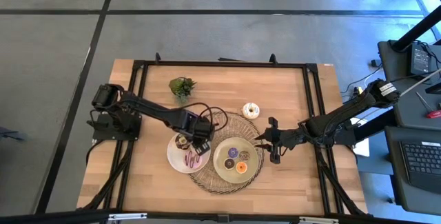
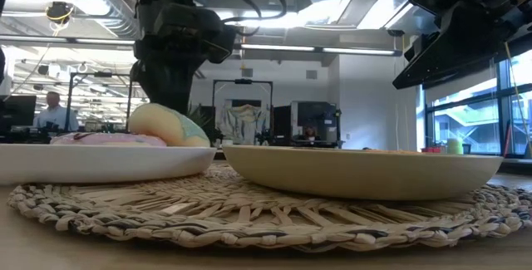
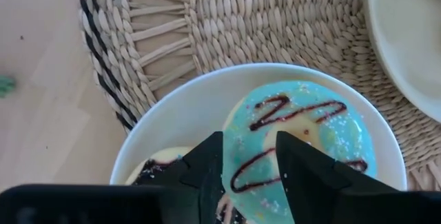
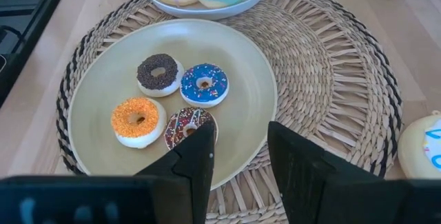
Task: Pick & Place donuts
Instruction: Put the large green donut on the white plate, then put the large white donut on the white plate
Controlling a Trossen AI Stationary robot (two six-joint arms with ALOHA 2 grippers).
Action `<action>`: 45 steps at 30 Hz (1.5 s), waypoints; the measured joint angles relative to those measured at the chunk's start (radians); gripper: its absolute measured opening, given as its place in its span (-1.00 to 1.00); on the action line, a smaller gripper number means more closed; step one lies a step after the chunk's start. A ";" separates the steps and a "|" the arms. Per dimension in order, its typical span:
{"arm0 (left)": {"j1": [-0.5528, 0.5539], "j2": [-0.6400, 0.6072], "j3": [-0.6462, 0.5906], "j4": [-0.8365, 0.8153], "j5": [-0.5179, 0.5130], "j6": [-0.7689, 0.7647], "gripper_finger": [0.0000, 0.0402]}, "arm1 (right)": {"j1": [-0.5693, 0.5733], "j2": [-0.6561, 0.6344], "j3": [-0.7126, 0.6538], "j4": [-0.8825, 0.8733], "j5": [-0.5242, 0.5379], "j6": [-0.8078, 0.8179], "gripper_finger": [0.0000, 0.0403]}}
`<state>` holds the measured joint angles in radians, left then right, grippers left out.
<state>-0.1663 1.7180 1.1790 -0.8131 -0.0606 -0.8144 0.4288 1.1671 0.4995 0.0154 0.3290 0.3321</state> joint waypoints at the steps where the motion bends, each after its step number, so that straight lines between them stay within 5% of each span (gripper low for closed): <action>1: 0.004 0.000 0.000 0.000 0.000 0.007 -0.34 | 0.000 0.000 0.000 0.000 0.000 0.000 -0.32; 8: 0.021 -0.032 0.000 -0.007 -0.015 0.042 -0.27 | 0.000 0.000 0.000 0.000 0.017 -0.002 -0.32; 13: 0.002 -0.108 0.000 0.008 -0.205 0.069 -0.24 | -0.017 0.000 0.000 0.000 0.104 0.050 -0.32; 17: -0.015 -0.160 0.000 0.005 -0.407 0.070 -0.23 | -0.064 0.000 0.000 0.054 0.108 -0.099 -0.32; 20: -0.024 -0.180 0.000 0.006 -0.467 0.069 -0.24 | -0.107 0.000 0.002 0.099 0.118 -0.117 -0.32; 32: -0.030 -0.174 0.000 0.009 -0.545 0.103 -0.23 | -0.399 0.003 0.064 -0.058 0.034 0.004 -0.32; 45: -0.030 -0.174 0.000 0.017 -0.552 0.059 -0.26 | -0.583 0.111 0.064 -0.098 -0.080 -0.098 -0.29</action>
<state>-0.1959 1.5444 1.1790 -0.7959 -0.6121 -0.7555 -0.1541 1.2781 0.5640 -0.0823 0.2492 0.2345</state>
